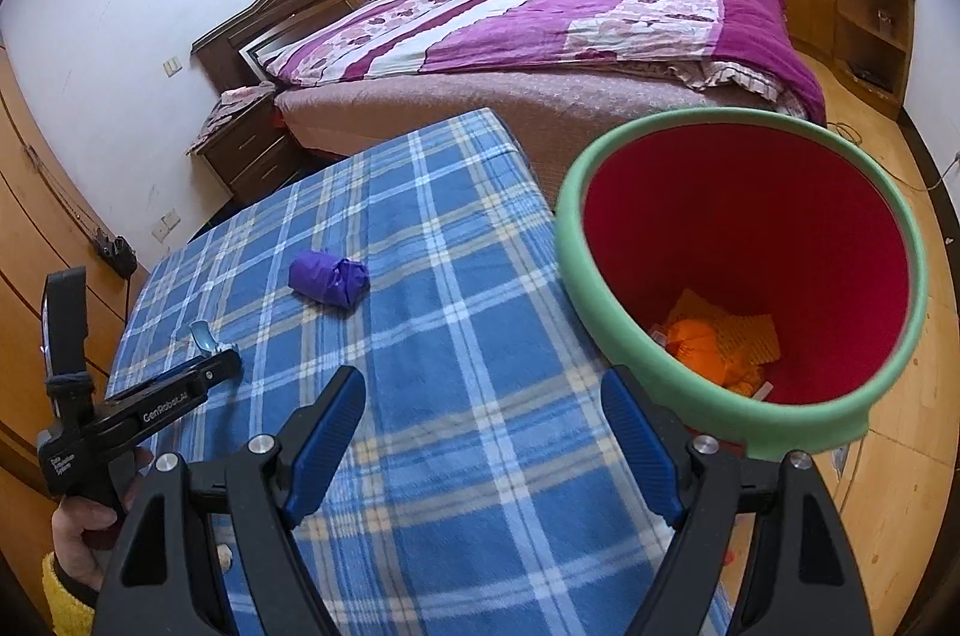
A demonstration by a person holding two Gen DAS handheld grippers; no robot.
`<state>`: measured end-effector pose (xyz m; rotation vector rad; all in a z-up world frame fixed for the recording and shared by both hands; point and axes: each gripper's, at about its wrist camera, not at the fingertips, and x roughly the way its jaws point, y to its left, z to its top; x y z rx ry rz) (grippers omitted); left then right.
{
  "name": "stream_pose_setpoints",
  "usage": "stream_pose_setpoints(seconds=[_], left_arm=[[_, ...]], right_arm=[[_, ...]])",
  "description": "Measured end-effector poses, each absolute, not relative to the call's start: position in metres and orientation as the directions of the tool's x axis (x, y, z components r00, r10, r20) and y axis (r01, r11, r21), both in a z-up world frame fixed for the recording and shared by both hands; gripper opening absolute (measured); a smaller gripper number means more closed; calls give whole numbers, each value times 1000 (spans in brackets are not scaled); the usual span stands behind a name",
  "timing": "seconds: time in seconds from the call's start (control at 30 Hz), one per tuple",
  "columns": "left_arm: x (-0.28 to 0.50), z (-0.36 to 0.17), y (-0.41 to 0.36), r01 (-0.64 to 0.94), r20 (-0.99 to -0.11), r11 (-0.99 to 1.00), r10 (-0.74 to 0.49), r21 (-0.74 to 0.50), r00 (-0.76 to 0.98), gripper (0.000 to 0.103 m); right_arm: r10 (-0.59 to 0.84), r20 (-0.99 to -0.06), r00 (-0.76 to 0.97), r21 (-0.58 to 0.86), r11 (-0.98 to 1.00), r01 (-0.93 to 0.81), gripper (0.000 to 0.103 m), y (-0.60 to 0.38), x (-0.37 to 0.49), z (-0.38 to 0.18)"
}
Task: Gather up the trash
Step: 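Lower the left gripper onto the blue plastic handle and close it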
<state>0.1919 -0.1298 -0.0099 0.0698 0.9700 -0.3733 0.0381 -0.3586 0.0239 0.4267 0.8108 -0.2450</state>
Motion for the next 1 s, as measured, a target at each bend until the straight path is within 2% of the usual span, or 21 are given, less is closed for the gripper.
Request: stream_pose_setpoints(seconds=[0.13,0.2,0.27,0.53,0.8,0.83,0.9,0.93,1.0], left_arm=[[194,-9,-121,327,-817,933,-305,-152,489,46],[194,-8,-118,314,-817,937,-297,-151,494,57],[193,-7,-116,310,-808,940,-292,-143,511,61],[203,-7,-115,252,-802,945,-313,-209,509,61],[201,-12,-127,233,-815,968,-212,-98,539,61],[201,-12,-127,238,-814,967,-207,-87,543,59],[200,-12,-126,243,-810,967,-200,-73,552,41],[200,-12,-125,247,-808,966,-203,-74,554,38],[201,-12,-120,252,-805,962,-228,-102,547,23]], right_arm=[[-33,-742,670,283,890,357,83,-353,47,24],[-22,-742,669,288,891,349,83,-349,51,23],[-9,-744,668,294,893,339,83,-346,54,21],[12,-749,663,308,892,331,83,-344,57,14],[16,-751,660,319,884,342,83,-352,59,10],[16,-752,659,318,884,342,83,-353,60,10],[14,-752,659,314,887,339,83,-352,62,10],[13,-753,658,311,889,337,83,-352,64,10],[12,-755,656,304,892,333,83,-351,70,10]])
